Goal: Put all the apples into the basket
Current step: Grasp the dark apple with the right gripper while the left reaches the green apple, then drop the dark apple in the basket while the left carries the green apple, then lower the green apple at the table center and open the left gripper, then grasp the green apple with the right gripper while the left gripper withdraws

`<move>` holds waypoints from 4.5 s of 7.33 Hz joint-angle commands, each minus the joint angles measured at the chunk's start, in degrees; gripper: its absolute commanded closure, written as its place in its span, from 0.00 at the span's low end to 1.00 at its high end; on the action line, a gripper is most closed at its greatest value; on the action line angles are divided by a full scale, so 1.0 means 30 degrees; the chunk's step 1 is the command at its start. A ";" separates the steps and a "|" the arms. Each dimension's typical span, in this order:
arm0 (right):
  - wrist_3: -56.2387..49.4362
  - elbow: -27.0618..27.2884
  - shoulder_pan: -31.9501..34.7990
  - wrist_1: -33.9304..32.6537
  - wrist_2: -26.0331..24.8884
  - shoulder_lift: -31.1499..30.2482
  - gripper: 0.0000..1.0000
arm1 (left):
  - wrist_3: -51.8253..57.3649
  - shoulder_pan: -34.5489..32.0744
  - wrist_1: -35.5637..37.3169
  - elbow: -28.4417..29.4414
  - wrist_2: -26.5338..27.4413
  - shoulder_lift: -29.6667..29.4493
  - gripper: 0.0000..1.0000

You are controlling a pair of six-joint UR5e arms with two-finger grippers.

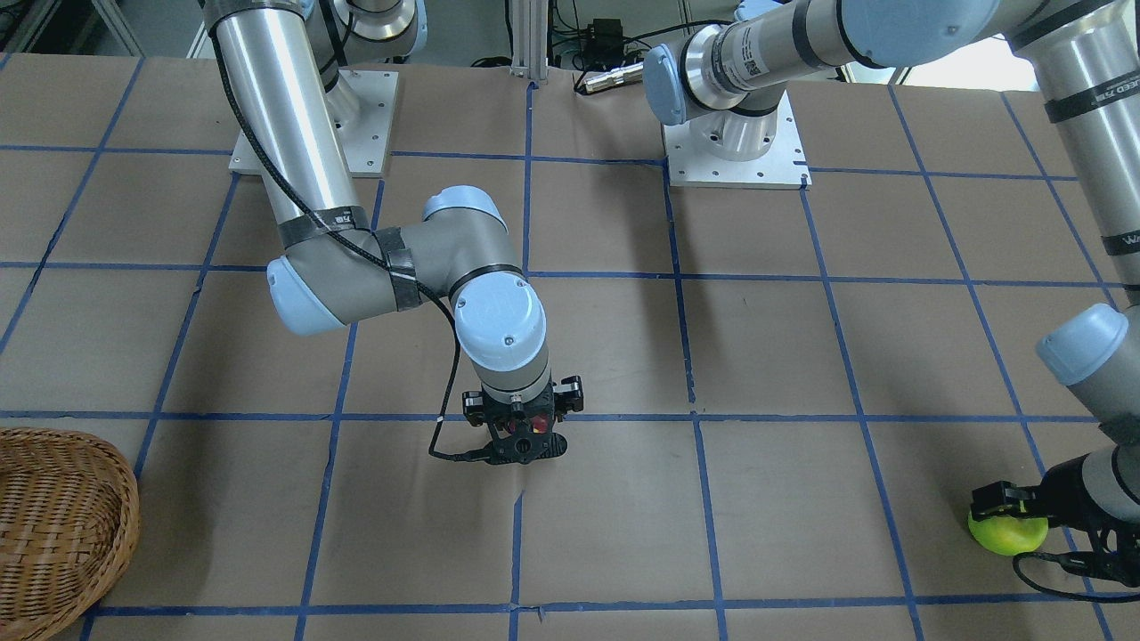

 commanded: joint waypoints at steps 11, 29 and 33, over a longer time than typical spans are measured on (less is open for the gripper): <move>-1.5662 -0.4981 -1.5042 0.1950 -0.4081 0.0875 1.00 | -2.2300 -1.2109 0.0870 -0.4672 -0.3378 0.4122 0.89; -0.0573 -0.3692 -0.3630 0.6311 -0.0508 -0.2808 0.00 | -1.4627 -1.0814 -0.8381 -0.6552 -0.1708 1.5012 0.00; 0.5285 -0.0944 0.0357 0.0490 -0.0537 -0.0849 0.00 | -1.2080 -0.9515 -0.8350 -0.6552 -0.1621 1.5571 0.00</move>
